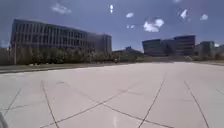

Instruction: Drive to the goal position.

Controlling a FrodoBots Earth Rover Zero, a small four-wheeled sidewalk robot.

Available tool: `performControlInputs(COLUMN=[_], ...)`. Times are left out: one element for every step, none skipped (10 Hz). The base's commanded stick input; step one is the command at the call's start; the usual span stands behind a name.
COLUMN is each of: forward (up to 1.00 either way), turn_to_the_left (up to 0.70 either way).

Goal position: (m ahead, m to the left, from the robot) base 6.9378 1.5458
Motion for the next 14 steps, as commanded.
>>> performControlInputs(forward=[0.5,0.5,0.5,0.5,0.5,0.5,0.5,0.5,0.5,0.5,0.5,0.5,0.5,0.5], turn_to_the_left=[0.0,0.0,0.0,0.0,0.0,0.0,0.0,0.0,0.0,0.0,0.0,0.0,0.0,0.0])
